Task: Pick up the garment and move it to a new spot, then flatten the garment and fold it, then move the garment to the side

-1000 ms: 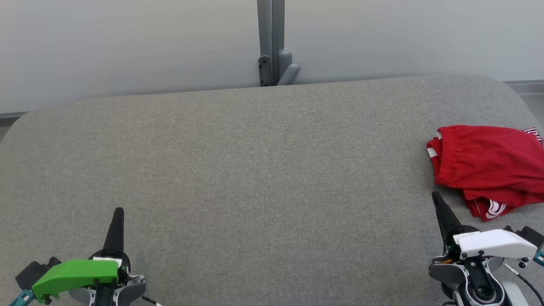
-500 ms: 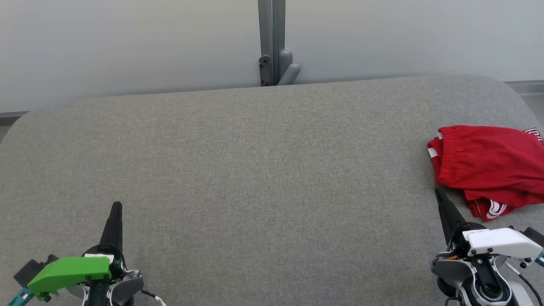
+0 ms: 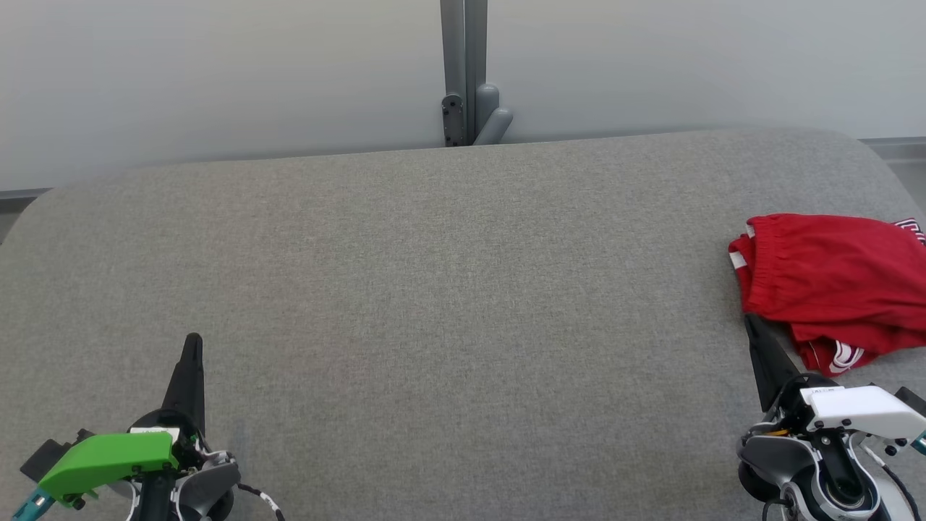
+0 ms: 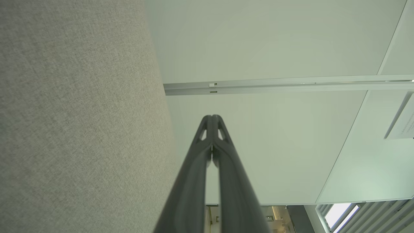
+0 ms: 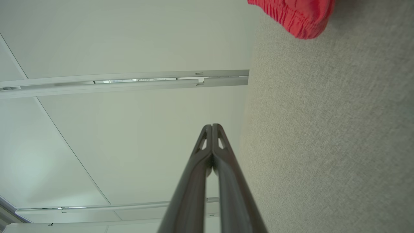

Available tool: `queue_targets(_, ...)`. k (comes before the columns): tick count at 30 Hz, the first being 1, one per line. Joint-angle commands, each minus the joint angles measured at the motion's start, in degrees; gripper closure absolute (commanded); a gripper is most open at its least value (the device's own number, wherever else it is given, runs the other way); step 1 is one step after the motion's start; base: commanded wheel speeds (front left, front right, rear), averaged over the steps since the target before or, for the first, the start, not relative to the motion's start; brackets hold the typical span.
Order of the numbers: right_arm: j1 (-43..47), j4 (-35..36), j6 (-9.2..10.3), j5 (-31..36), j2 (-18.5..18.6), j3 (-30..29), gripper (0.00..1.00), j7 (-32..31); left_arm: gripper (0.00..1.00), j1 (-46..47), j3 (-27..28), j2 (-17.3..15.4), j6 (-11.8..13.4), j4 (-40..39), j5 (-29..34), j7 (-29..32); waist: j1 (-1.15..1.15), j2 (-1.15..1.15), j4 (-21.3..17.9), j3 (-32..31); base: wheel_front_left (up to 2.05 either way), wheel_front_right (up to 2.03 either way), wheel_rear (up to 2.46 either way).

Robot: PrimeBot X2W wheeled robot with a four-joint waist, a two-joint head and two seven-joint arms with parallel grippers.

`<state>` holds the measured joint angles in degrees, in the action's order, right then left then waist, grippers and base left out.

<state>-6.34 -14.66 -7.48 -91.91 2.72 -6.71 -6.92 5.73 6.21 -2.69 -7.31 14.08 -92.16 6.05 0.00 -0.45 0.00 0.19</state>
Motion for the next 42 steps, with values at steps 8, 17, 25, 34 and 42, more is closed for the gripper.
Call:
queue_targets(8, -0.66, 0.28, -0.02, -0.58, 0.29, -0.19, 1.0, -0.26, 1.0, 0.76, 0.31, -0.35, -0.4, -0.14, -0.34, 0.27, 0.0, 0.45, 0.01, 0.0, 0.0, 0.0, 0.0)
queue_targets(17, -0.66, 0.28, -0.02, -0.58, 0.29, -0.19, 1.0, -0.26, 1.0, 0.76, 0.31, -0.35, -0.4, -0.15, -0.34, 0.27, 0.0, 0.45, 0.01, 0.0, 0.0, 0.0, 0.0)
queue_targets(25, -0.66, 0.28, -0.02, -0.58, 0.29, -0.19, 1.0, -0.25, 1.0, 0.76, 0.3, -0.34, -0.41, -0.13, -0.34, 0.27, 0.0, 0.45, 0.01, 0.0, 0.0, 0.0, 0.0)
queue_targets(34, -0.65, 0.28, -0.02, -0.58, 0.29, -0.18, 1.0, -0.25, 1.0, 0.76, 0.3, -0.35, -0.4, -0.14, -0.34, 0.27, 0.0, 0.45, 0.01, 0.0, 0.0, 0.0, 0.0)
queue_targets(42, -0.65, 0.28, -0.02, -0.58, 0.29, -0.18, 1.0, -0.25, 1.0, 0.76, 0.3, -0.35, -0.41, -0.15, -0.34, 0.27, 0.0, 0.45, 0.01, 0.0, 0.0, 0.0, 0.0)
